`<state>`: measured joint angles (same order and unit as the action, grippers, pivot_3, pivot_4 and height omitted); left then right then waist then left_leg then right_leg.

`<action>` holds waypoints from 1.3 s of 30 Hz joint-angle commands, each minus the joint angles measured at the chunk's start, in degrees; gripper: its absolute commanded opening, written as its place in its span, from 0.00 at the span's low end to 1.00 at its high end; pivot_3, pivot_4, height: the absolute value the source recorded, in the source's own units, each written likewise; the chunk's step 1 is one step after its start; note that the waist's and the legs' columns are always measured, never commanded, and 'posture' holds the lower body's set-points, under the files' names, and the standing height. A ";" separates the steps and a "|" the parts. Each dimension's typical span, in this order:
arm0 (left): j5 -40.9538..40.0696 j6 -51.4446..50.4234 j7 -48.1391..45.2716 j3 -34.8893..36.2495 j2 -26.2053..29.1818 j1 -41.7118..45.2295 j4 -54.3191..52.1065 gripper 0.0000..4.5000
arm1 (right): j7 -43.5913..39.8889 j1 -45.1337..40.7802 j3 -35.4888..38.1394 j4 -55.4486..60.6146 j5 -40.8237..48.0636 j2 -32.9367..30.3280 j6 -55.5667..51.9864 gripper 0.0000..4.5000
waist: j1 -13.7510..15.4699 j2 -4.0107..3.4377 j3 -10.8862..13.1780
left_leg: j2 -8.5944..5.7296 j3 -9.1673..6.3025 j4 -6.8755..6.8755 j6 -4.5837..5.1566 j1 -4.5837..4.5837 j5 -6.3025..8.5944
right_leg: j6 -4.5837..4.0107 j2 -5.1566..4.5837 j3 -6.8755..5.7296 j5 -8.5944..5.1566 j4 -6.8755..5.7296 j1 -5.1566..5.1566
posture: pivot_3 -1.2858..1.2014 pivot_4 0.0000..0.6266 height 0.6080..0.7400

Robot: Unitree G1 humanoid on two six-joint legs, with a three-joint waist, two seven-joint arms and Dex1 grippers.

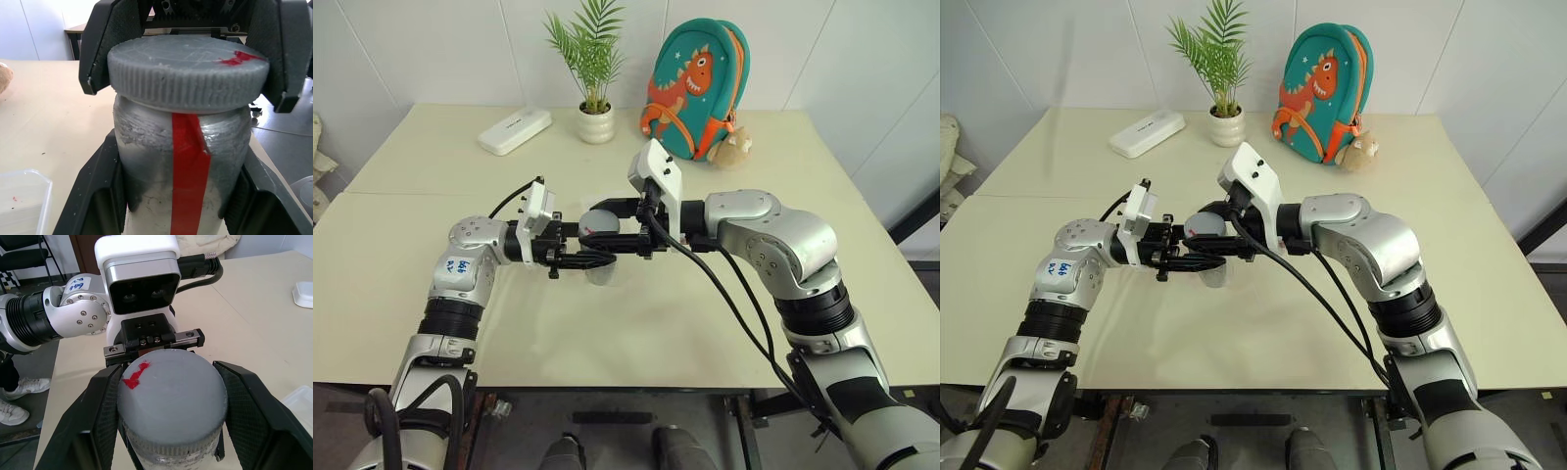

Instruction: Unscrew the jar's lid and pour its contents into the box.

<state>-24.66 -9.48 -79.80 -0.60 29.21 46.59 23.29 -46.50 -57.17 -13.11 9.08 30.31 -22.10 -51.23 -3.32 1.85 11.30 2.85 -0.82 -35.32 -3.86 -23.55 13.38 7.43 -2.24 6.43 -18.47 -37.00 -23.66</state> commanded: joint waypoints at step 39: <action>0.49 -2.30 -0.58 -1.14 0.04 -2.69 -3.33 0.44 | -4.07 -6.13 8.74 -2.16 3.20 -2.09 8.15 0.59 | 0.00 0.00 0.00 | 0.00 0.00 0.00 0.00 0.00 0.00 | 0.00 0.00 0.00 0.00 0.00 0.00 | 0.52 0.24 1.00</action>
<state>-25.28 -11.78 -79.16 -0.12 29.20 46.33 20.16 -51.45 -59.47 -12.30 4.52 32.48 -23.00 -47.36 -3.32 1.85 11.30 2.85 -0.82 -35.32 -3.86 -23.55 13.38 7.43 -2.24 6.43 -18.47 -37.00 -23.67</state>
